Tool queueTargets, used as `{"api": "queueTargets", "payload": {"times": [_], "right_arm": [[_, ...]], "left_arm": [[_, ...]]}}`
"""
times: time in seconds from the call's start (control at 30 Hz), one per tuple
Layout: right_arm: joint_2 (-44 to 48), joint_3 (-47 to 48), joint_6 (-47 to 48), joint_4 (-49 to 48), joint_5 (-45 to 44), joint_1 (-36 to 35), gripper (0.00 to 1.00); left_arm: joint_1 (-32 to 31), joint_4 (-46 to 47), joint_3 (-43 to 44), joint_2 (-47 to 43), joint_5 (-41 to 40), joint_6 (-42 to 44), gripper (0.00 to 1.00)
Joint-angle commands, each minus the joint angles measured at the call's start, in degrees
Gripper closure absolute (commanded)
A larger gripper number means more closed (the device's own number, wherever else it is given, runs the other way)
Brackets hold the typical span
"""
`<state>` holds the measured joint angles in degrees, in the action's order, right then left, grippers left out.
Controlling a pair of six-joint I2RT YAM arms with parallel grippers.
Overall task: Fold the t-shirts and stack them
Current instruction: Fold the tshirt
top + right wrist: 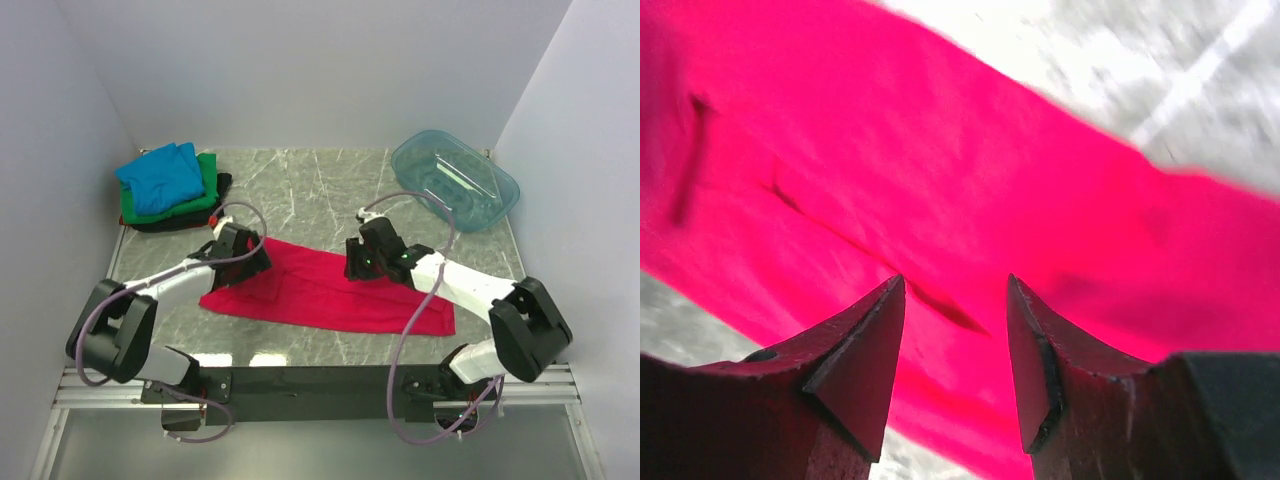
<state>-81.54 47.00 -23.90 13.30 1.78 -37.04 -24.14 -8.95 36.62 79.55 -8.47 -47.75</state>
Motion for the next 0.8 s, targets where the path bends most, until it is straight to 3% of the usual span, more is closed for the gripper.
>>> {"api": "queueTargets", "payload": {"times": [0.0,0.23,0.53,0.77], "right_arm": [[4.37,-2.79,-3.25,2.87,-5.38,0.82,0.47],[5.86,-9.81,-7.03,2.96,-6.79,5.13,0.47],[10.25,-13.51,-11.43,6.91,-11.44,6.45,0.46],[9.29,-16.06,-12.84,5.51,-9.44,6.54,0.46]], "left_arm": [[-0.29,5.69,3.19,6.12,3.63,-0.6,0.09],[-0.29,6.4,11.18,17.56,3.64,1.25,0.09],[-0.2,0.7,33.65,33.9,3.37,3.1,0.09],[-0.03,-4.66,49.58,44.81,3.55,4.24,0.1]]}}
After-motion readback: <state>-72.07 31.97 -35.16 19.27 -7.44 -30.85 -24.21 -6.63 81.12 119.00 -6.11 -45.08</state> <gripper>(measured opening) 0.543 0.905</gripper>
